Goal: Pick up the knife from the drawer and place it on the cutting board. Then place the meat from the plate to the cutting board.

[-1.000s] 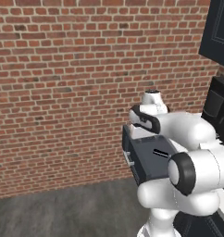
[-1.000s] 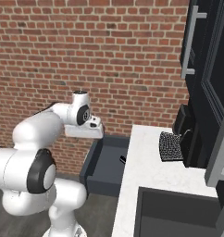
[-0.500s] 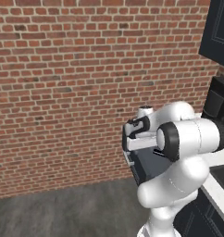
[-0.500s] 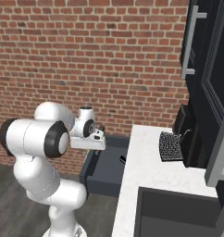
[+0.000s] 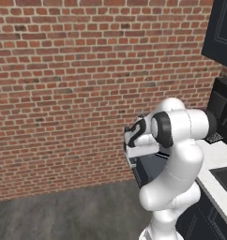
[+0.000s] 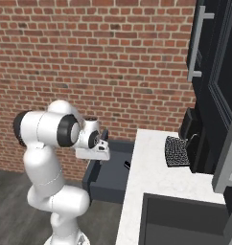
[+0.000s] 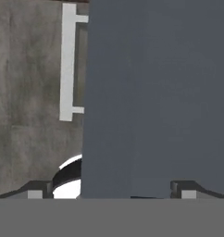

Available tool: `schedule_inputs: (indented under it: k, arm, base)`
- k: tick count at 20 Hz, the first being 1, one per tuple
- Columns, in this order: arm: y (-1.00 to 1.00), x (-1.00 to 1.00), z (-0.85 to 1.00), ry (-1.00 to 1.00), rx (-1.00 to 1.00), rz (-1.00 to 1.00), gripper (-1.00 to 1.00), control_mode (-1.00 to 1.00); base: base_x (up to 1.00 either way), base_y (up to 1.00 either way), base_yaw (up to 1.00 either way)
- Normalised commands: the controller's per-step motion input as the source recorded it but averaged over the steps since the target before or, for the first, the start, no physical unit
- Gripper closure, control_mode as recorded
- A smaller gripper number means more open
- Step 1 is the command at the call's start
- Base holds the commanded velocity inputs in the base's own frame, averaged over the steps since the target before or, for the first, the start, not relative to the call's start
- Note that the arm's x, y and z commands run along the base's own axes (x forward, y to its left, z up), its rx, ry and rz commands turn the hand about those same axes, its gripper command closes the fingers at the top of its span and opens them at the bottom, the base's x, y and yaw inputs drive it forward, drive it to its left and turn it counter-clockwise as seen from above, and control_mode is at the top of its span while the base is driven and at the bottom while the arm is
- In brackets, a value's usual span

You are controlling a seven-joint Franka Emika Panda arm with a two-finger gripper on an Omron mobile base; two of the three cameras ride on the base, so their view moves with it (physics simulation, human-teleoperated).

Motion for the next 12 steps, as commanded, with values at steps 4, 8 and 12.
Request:
schedule_inputs:
  k: [4, 8, 12]
  arm:
    - [0.41, 0.09, -0.31, 0.00, 0.00, -0.01, -1.00, -1.00]
    - [0.64, 0.01, -0.30, 0.00, 0.00, -0.04, -1.00, -1.00]
    - [0.91, 0.00, -0.22, 0.00, 0.00, -0.05, -1.00, -1.00]
  base:
    - [0.00, 0.00, 0.00]
    - [0.00, 0.00, 0.00]
    - [0.00, 0.00, 0.00]
